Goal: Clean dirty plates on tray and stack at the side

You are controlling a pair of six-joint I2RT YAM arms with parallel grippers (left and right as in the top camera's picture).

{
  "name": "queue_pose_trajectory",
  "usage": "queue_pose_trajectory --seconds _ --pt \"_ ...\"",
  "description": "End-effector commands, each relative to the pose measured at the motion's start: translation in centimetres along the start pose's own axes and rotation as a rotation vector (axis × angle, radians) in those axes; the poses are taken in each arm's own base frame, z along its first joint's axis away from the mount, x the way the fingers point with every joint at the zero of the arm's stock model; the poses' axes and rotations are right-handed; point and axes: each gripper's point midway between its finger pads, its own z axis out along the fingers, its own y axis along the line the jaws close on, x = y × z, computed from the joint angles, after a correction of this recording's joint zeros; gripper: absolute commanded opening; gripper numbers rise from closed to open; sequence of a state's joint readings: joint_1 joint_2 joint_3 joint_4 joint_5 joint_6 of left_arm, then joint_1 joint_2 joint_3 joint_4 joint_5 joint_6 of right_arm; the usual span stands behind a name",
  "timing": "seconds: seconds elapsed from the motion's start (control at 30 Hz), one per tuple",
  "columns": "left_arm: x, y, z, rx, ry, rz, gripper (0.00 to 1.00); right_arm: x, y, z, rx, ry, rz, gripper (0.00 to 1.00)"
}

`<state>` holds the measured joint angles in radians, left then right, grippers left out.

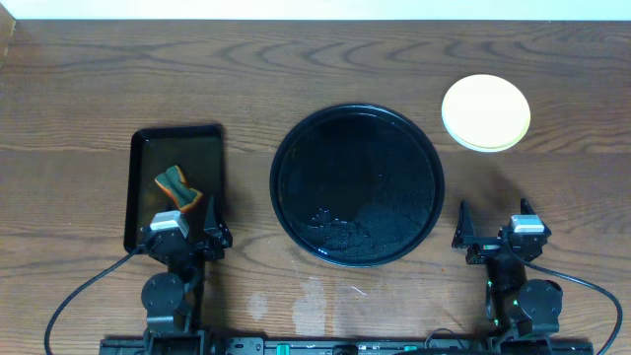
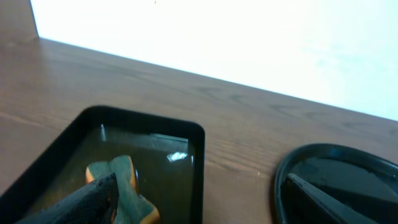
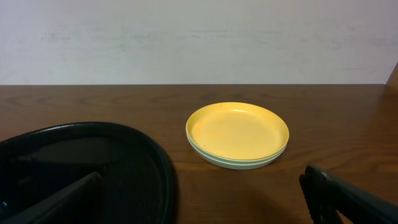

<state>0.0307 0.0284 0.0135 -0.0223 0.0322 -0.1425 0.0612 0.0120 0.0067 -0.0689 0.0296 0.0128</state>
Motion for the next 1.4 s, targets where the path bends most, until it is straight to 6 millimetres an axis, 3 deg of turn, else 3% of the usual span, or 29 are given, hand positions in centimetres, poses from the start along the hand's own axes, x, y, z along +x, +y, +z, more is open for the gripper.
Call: queue_pose_trajectory --seconds 0.0,0.7,1.37 --pt "1.07 0.23 -0.09 -0.008 0.032 0.039 0.84 0.02 -0.04 -0.03 0.0 -0.001 -0.01 0.99" --pt "1.14 0.05 -0.09 0.005 0.035 0.144 0.84 0.01 -0.04 -0.03 0.0 -0.001 -0.01 0.99" --pt "1.12 -0.03 -0.08 0.008 0.034 0.117 0.84 0.01 -0.04 -0.03 0.0 -0.001 -0.01 0.99"
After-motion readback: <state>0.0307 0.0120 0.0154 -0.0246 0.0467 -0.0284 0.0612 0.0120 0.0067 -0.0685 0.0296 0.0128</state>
